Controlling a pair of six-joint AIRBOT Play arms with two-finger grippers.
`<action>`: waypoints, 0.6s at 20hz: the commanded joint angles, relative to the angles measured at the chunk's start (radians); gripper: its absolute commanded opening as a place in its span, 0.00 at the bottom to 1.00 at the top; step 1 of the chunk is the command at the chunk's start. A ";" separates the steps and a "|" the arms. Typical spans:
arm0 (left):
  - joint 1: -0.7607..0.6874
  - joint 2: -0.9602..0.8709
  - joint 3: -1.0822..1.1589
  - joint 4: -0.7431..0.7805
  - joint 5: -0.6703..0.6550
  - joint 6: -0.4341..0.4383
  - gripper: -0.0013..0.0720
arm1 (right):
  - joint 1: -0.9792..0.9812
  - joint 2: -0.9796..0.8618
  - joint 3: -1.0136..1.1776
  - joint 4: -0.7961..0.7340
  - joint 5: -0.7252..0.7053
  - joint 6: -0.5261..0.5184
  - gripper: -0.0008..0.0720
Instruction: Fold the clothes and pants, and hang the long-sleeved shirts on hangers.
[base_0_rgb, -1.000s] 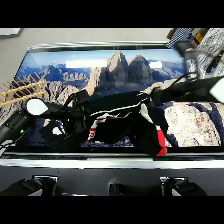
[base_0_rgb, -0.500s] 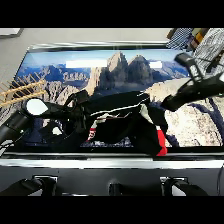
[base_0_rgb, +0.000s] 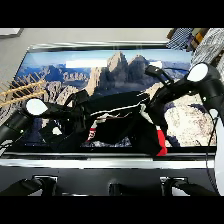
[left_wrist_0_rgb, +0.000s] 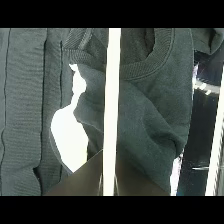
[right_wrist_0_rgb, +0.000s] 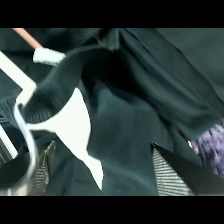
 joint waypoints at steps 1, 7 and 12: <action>0.001 0.000 0.000 0.000 0.000 0.000 0.06 | 0.006 -0.043 0.001 0.070 -0.019 -0.062 0.91; 0.001 0.000 0.000 0.000 0.000 0.000 0.06 | 0.006 -0.073 0.001 0.148 0.048 -0.158 0.21; 0.001 0.000 0.000 0.000 0.000 -0.002 0.07 | 0.006 -0.039 0.001 0.079 0.084 -0.156 0.06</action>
